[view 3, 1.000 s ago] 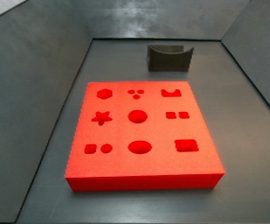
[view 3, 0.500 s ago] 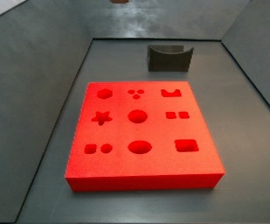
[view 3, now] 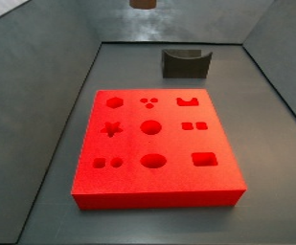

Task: Pick up the hexagon object. Move up. Move to above the board. Insert the hexagon object.
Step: Insert the hexagon object.

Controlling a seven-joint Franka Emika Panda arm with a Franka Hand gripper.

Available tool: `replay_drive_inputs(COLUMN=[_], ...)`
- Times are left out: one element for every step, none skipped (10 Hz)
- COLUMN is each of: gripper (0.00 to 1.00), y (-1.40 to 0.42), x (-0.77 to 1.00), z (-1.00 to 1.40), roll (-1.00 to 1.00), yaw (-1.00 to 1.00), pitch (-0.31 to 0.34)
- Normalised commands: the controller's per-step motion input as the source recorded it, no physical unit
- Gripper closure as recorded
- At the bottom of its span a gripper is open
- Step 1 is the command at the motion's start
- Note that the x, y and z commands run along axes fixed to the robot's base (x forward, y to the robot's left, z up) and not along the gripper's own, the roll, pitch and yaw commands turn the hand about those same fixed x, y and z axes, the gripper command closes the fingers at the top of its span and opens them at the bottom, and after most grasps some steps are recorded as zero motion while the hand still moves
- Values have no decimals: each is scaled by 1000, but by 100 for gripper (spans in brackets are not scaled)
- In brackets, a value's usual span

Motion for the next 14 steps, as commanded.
replay_drive_inputs(gripper=[100, 100, 100, 100, 100, 100, 100, 100, 100, 100, 100, 100, 100, 100], y=[0, 0, 434, 637, 514, 280, 91, 0, 0, 34, 46, 0, 14, 0], x=[-6, -197, -643, -546, -649, -791, -311, 0, 0, 100, 209, -169, -143, 0], z=[0, 0, -431, -677, -826, -857, -809, -714, -697, -746, -683, -740, -691, -646], roll=[0, 10, -57, -69, -43, -17, -50, -69, -64, -59, 0, 0, 0, 0], yaw=[0, -34, 0, 80, 134, 51, 0, -17, -106, -40, -134, -577, -940, -1000], pitch=[-6, 0, -131, -136, -196, -216, -231, -261, -273, -229, -123, -83, -40, 0])
